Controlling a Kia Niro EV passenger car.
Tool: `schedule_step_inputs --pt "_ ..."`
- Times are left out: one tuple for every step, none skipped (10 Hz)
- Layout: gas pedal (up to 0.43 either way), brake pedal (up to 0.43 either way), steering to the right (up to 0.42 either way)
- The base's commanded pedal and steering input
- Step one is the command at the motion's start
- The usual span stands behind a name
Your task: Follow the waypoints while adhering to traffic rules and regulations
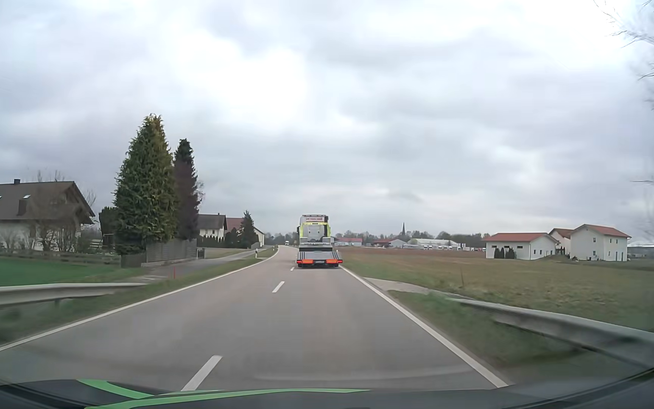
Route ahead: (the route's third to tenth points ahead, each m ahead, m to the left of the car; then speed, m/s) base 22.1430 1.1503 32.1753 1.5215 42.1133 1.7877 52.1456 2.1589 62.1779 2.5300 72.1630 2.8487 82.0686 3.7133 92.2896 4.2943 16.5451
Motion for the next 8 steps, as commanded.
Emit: schedule_step_inputs --pt "0.169 0.000 -0.005" --pt "0.169 0.000 -0.005" --pt "0.169 0.000 -0.005" --pt "0.169 0.000 -0.005" --pt "0.169 0.000 -0.005" --pt "0.169 0.000 -0.005" --pt "0.169 0.000 -0.005" --pt "0.169 0.000 -0.005"
